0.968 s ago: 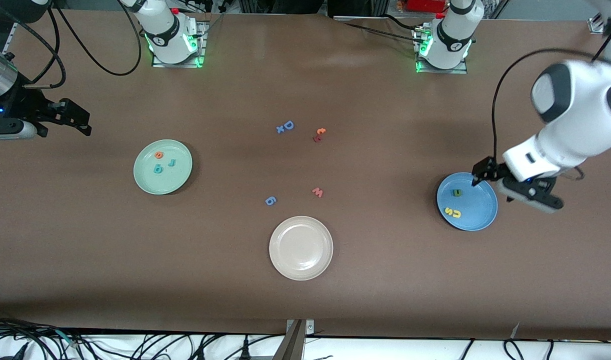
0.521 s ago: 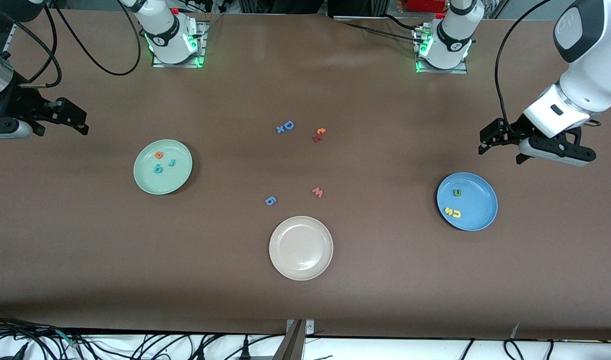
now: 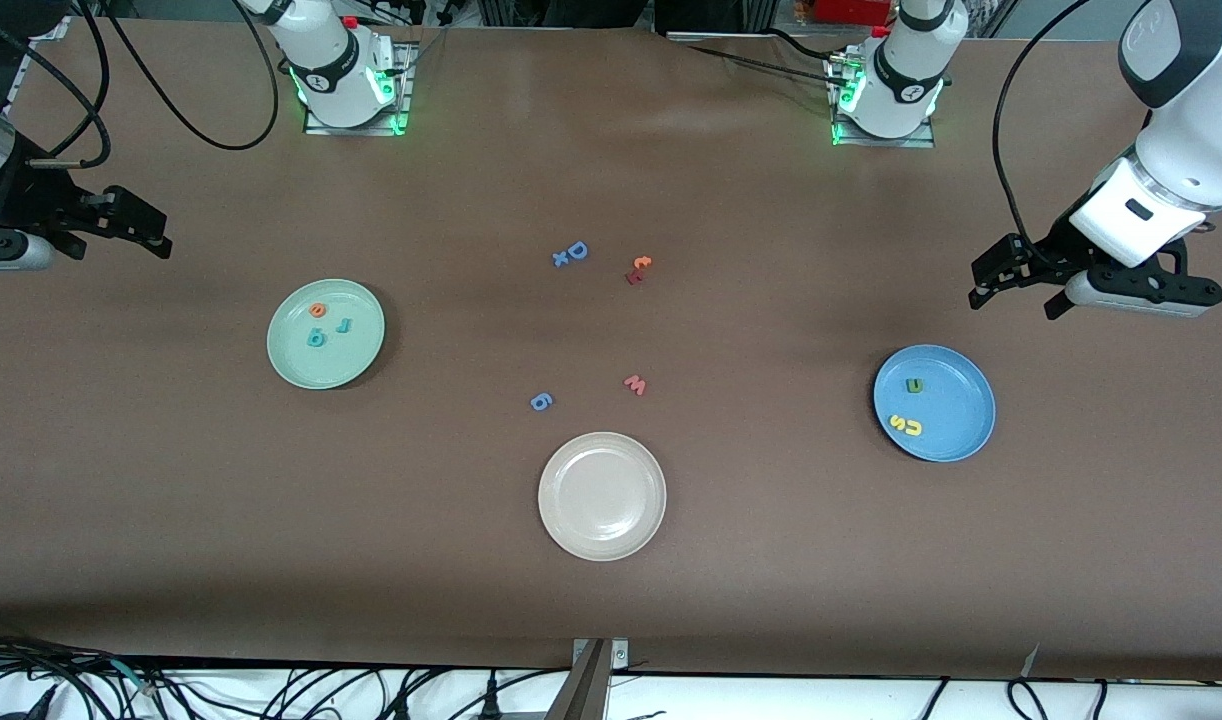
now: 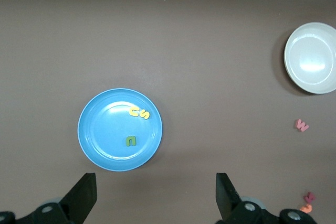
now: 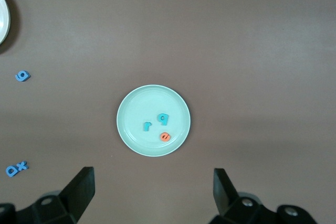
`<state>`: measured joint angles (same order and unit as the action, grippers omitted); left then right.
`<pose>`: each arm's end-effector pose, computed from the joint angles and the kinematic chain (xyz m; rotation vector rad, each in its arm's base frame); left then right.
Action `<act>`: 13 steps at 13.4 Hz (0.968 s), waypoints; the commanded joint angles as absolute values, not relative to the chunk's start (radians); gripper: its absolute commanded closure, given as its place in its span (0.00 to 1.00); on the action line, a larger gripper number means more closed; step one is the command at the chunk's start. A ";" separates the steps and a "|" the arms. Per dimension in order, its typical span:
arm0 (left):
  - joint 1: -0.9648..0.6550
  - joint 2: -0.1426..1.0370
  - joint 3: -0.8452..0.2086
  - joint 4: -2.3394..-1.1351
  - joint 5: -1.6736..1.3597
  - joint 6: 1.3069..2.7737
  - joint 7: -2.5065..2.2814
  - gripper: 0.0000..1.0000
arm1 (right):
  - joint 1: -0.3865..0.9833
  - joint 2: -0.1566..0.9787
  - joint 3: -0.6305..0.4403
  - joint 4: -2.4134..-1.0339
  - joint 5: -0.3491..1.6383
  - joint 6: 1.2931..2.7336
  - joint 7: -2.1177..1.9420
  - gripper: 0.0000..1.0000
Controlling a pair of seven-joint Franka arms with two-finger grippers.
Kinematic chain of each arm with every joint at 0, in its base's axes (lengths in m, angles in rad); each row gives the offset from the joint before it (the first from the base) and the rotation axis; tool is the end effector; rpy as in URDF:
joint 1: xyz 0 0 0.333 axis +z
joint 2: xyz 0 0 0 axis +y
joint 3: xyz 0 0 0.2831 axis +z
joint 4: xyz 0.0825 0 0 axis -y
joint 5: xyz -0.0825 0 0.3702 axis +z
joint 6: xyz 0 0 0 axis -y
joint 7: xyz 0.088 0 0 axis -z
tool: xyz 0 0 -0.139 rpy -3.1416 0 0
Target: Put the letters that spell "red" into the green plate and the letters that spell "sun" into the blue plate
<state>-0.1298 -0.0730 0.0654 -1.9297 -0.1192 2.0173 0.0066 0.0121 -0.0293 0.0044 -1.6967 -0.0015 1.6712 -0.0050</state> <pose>0.5476 -0.0452 0.4735 3.0114 -0.0420 0.2368 0.5391 0.0087 0.5261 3.1398 0.0340 0.0060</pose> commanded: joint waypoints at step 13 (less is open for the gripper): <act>-0.109 -0.049 0.057 -1.735 -0.061 1.807 -0.040 0.00 | 0.009 -0.037 0.008 -1.675 0.020 1.623 -0.012 0.00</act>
